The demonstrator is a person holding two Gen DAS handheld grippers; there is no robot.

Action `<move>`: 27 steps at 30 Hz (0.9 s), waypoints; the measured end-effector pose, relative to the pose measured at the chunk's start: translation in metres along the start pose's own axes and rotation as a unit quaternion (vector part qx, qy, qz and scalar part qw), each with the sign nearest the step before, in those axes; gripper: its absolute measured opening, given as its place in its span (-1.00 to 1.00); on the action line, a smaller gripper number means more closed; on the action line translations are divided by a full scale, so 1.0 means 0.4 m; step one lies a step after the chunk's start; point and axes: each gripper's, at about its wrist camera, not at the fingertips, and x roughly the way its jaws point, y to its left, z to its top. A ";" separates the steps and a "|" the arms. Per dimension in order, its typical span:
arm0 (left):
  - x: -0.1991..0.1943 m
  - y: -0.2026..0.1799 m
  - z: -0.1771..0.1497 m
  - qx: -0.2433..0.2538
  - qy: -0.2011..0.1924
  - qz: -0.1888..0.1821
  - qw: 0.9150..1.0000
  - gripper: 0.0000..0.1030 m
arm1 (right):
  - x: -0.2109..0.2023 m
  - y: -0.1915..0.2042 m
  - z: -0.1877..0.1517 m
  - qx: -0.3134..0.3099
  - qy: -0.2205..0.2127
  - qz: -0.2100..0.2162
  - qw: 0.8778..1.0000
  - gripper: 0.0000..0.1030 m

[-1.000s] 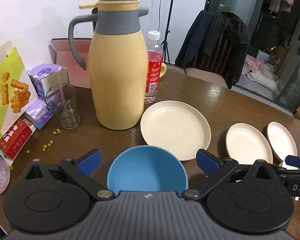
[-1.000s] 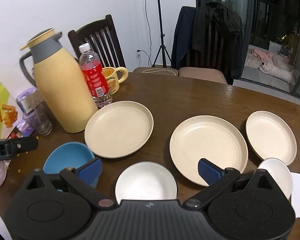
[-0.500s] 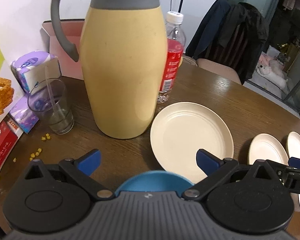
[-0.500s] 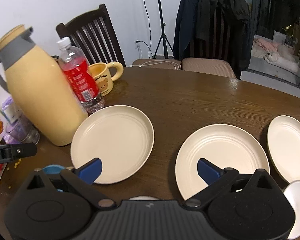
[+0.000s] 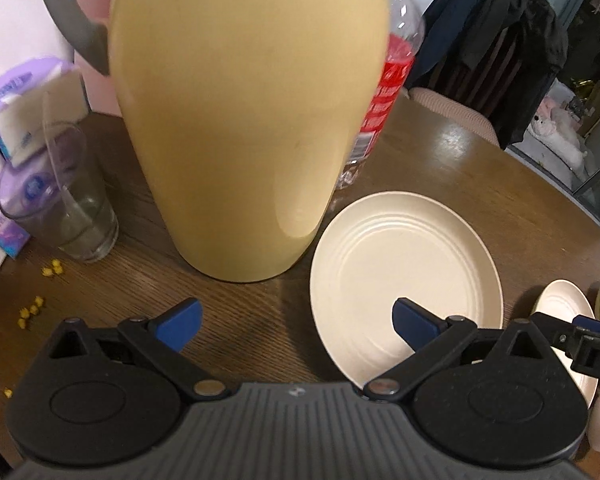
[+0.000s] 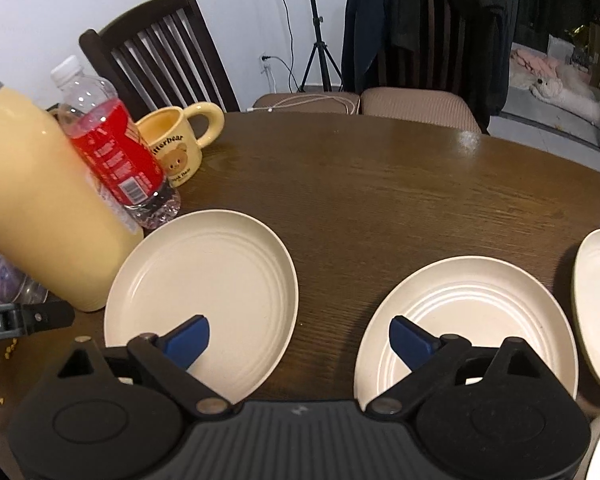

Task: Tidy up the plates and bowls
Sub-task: 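Move both grippers toward the cream plate beside the yellow thermos, then close the left gripper on the cream plate rim while the right gripper also closes on it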

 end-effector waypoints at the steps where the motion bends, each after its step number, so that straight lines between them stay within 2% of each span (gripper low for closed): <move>1: 0.010 0.001 0.002 -0.003 0.005 0.000 1.000 1.00 | 0.011 -0.001 0.001 0.001 0.003 0.001 1.000 0.84; 6: 0.051 0.005 0.004 -0.019 0.021 0.003 1.000 0.98 | 0.059 -0.003 0.003 0.006 0.020 0.003 1.000 0.73; 9: 0.071 0.007 0.001 -0.032 0.032 0.000 0.999 0.89 | 0.084 -0.005 0.008 0.007 0.028 0.003 1.000 0.61; 14: 0.097 -0.002 0.001 -0.040 0.048 -0.002 0.998 0.53 | 0.121 -0.008 0.012 0.007 0.037 0.006 0.999 0.44; 19: 0.115 -0.011 0.004 -0.043 0.054 0.004 0.998 0.38 | 0.146 -0.016 0.012 0.011 0.043 0.008 0.999 0.31; 24: 0.126 -0.011 0.003 -0.048 0.059 0.009 0.997 0.27 | 0.167 -0.025 0.011 0.016 0.047 0.012 0.999 0.07; 27: 0.133 -0.011 0.003 -0.051 0.064 0.012 0.997 0.10 | 0.176 -0.028 0.011 0.020 0.049 0.016 0.998 -0.05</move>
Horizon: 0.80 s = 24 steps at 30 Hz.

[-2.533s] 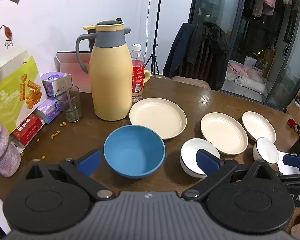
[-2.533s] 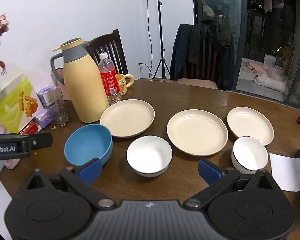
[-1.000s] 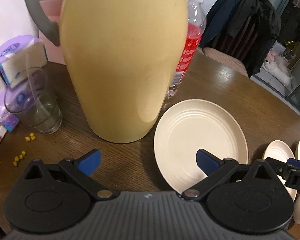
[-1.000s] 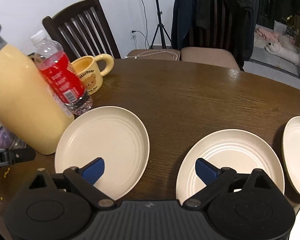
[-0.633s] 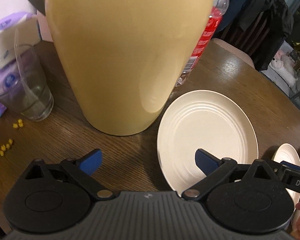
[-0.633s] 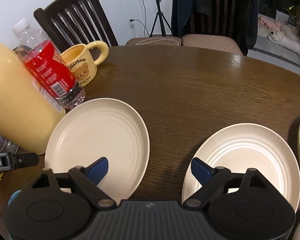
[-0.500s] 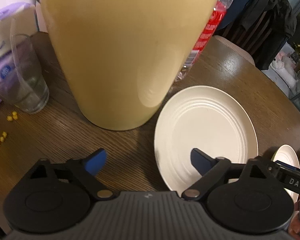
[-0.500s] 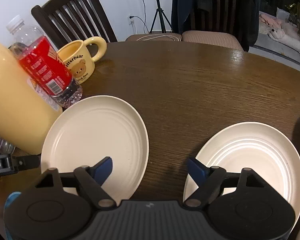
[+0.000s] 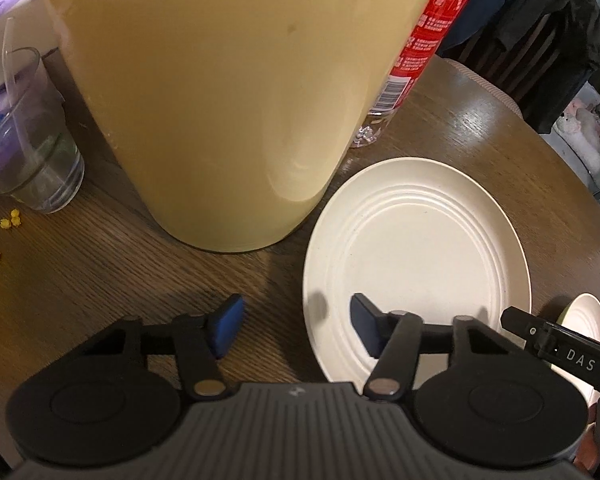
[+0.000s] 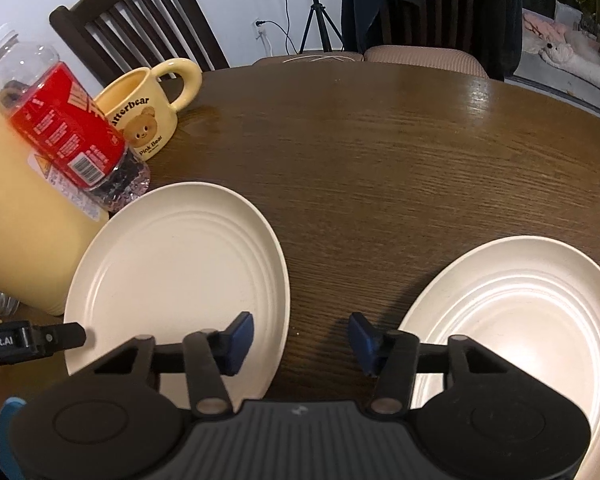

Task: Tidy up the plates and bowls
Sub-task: 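Close the left gripper on the cream plate rim while the right gripper also closes on it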

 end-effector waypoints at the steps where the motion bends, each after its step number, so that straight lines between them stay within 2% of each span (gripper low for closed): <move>1: 0.003 0.003 0.000 -0.002 0.002 0.001 1.000 0.04 | 0.002 -0.002 0.001 0.001 0.001 0.002 1.000 -0.08; 9: 0.017 0.003 0.002 -0.009 0.009 0.006 1.000 -0.09 | 0.013 -0.010 0.004 0.006 -0.001 0.013 1.000 -0.33; 15: 0.028 -0.005 0.001 -0.006 0.014 0.004 1.000 -0.41 | 0.014 -0.013 0.005 0.009 0.000 0.022 1.000 -0.59; 17: 0.034 -0.006 0.001 -0.005 0.015 0.000 1.000 -0.61 | 0.012 -0.014 0.004 0.009 0.000 0.025 1.000 -0.64; 20: 0.036 -0.012 0.002 0.001 0.012 -0.007 1.000 -0.78 | 0.012 -0.009 0.003 0.009 -0.001 0.032 0.999 -0.79; 21: 0.035 -0.016 0.002 0.005 0.010 -0.007 1.000 -0.79 | 0.012 -0.006 0.002 0.007 -0.001 0.033 0.999 -0.85; 24: 0.036 -0.030 0.004 0.017 0.006 0.002 1.000 -0.79 | 0.009 0.005 -0.001 -0.002 -0.003 0.027 1.000 -0.85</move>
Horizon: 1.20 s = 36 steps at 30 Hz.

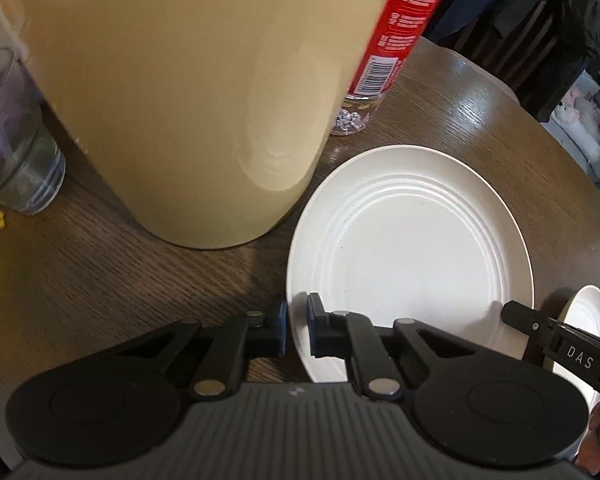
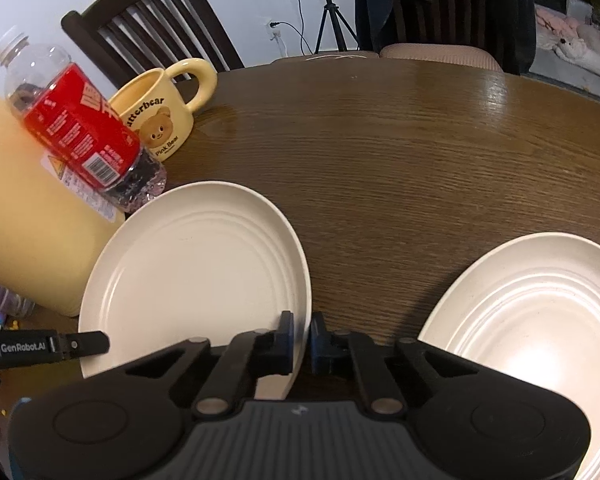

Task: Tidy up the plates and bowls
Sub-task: 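Close the left gripper on the cream plate rim while the right gripper also closes on it, then lift the cream plate with both grippers and carry it away from the thermos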

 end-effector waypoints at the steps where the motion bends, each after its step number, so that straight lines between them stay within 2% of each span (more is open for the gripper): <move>1: 0.000 -0.003 0.000 0.002 -0.001 0.002 1.000 -0.79 | -0.001 0.003 -0.002 -0.002 -0.001 -0.002 1.000 -0.85; 16: -0.013 -0.031 -0.010 0.022 -0.022 0.007 0.999 -0.79 | -0.018 0.020 -0.005 -0.020 -0.018 -0.021 0.999 -0.84; 36: -0.127 -0.032 -0.025 0.040 -0.059 -0.015 0.997 -0.79 | -0.125 0.024 -0.004 -0.023 -0.061 -0.036 0.997 -0.84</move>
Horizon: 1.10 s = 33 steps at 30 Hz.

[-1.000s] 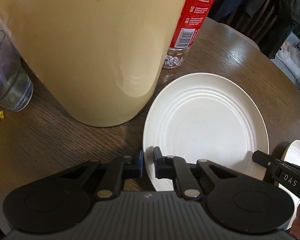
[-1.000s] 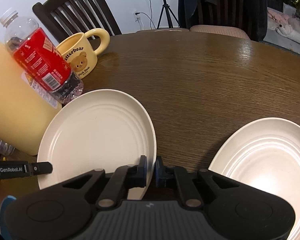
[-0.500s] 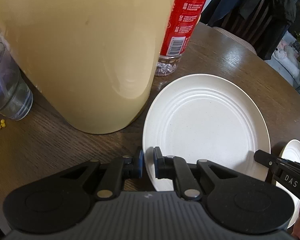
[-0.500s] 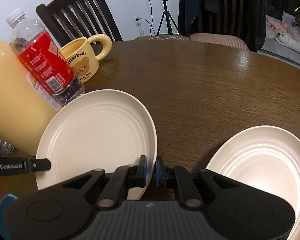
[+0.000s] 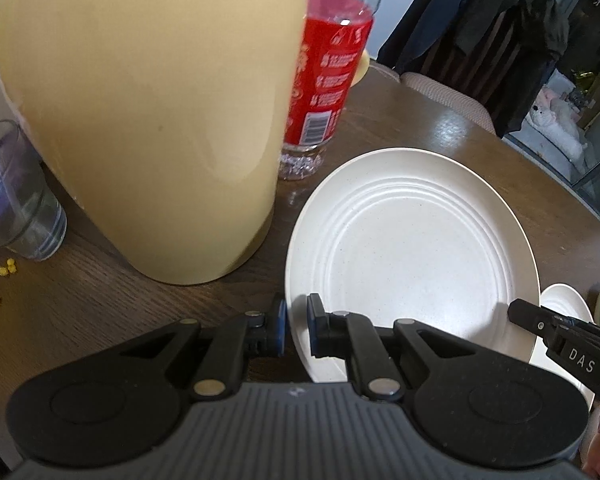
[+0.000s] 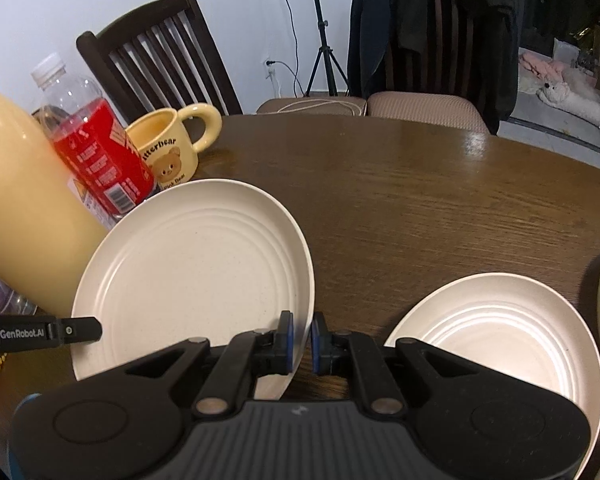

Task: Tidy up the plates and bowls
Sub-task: 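Lift the cream plate with both grippers and carry it away from the thermos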

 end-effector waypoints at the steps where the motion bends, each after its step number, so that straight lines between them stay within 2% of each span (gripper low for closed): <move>1: -0.008 -0.002 0.001 0.001 -0.002 -0.001 1.000 -0.79 | -0.007 0.000 0.001 0.001 -0.002 0.000 1.000 -0.84; 19: -0.146 -0.028 -0.013 0.009 -0.050 -0.005 0.999 -0.79 | -0.149 0.016 -0.008 -0.003 -0.042 0.003 0.999 -0.83; 33: -0.237 -0.020 -0.072 0.013 -0.076 -0.009 0.997 -0.79 | -0.255 0.013 -0.047 -0.003 -0.063 0.007 0.998 -0.83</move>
